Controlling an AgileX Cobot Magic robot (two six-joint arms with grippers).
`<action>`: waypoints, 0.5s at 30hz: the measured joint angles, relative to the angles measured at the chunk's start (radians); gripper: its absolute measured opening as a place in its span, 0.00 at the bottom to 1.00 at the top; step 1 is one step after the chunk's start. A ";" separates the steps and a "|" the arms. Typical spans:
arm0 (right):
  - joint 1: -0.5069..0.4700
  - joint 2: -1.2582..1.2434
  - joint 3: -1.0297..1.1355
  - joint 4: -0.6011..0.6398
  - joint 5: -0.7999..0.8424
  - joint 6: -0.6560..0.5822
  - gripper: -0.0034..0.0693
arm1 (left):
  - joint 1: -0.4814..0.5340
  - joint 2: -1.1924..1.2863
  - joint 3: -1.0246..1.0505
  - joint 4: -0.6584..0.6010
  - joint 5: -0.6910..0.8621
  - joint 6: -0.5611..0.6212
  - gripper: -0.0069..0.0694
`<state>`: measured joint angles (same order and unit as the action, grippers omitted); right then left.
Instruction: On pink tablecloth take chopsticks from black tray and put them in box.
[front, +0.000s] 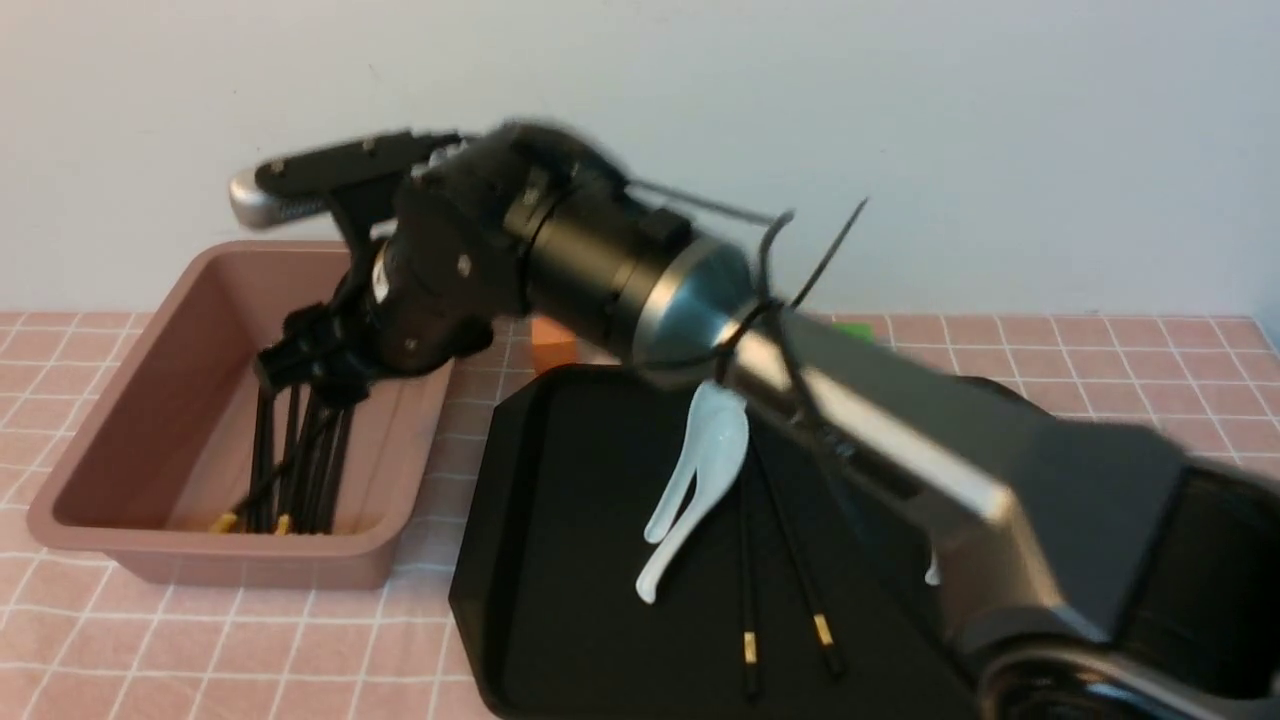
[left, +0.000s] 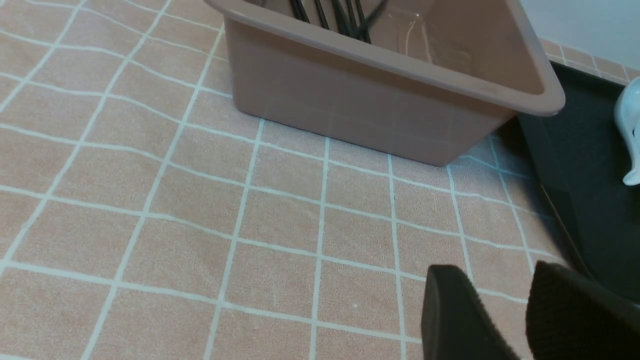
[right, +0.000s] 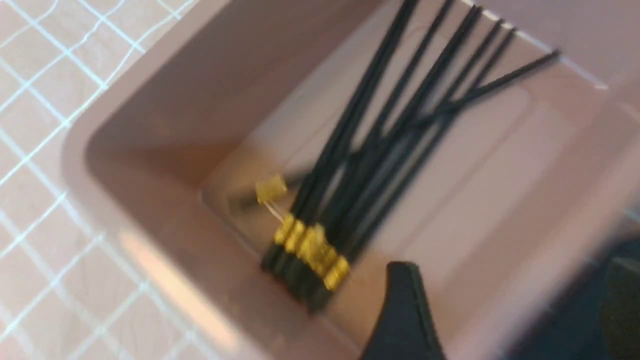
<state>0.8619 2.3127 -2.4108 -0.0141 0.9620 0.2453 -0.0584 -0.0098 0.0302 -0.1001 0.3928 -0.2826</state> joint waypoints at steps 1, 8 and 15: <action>0.000 -0.030 0.000 -0.002 0.047 -0.005 0.73 | 0.000 0.000 0.000 0.000 0.000 0.000 0.40; 0.000 -0.290 0.014 -0.015 0.289 -0.094 0.42 | 0.000 0.000 0.000 0.000 0.000 0.000 0.40; 0.000 -0.538 0.207 -0.016 0.299 -0.109 0.03 | 0.000 0.000 0.000 0.000 0.000 0.000 0.40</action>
<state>0.8619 1.7750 -2.2042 -0.0302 1.2605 0.1362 -0.0584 -0.0098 0.0302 -0.1001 0.3928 -0.2826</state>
